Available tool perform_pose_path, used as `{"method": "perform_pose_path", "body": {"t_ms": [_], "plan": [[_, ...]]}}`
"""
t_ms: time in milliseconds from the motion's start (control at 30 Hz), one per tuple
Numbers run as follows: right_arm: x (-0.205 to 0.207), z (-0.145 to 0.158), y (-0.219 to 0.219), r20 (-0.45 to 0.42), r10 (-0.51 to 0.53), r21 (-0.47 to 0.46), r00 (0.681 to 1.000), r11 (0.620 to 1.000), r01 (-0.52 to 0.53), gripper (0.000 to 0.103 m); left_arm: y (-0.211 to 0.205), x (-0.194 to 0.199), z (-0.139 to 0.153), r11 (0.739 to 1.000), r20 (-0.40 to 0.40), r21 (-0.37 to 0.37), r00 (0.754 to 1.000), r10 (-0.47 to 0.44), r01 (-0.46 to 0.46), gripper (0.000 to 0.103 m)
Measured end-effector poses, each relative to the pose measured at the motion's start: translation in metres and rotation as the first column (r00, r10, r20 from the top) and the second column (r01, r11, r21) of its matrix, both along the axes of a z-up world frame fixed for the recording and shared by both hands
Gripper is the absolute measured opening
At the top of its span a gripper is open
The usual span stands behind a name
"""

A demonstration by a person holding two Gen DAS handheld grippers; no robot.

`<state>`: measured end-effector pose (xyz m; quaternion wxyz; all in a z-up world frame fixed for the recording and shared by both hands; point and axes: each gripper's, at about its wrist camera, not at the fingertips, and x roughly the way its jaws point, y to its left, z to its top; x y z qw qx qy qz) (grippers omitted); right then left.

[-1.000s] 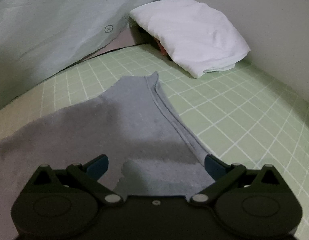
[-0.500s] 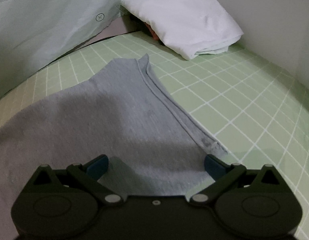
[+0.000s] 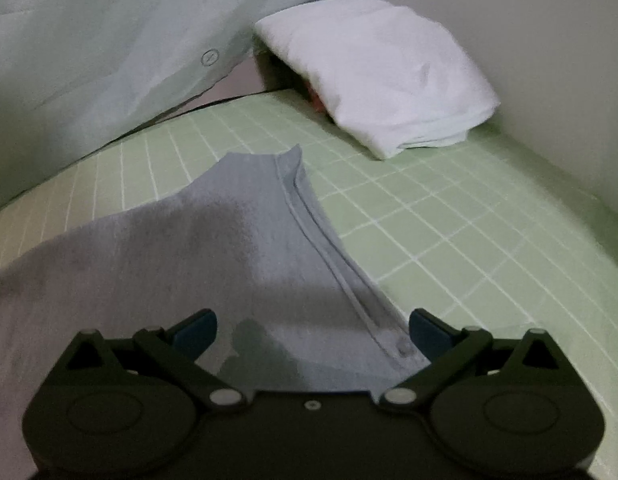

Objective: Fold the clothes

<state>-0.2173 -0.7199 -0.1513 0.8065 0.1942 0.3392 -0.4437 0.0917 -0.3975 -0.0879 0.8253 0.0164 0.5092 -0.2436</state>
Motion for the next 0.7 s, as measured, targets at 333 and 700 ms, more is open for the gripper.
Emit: {"method": "perform_pose_path", "body": {"t_ms": [333, 700], "plan": [[0.008, -0.016, -0.034, 0.025, 0.085, 0.002, 0.996, 0.996, -0.085, 0.103, 0.014, -0.007, 0.015, 0.999, 0.020, 0.019, 0.999, 0.041, -0.041, 0.088], [0.014, 0.002, -0.027, 0.042, 0.198, 0.070, 0.979, 0.977, -0.200, 0.010, 0.042, -0.014, 0.031, 0.992, 0.032, -0.033, 0.992, 0.124, -0.123, 0.088]]}}
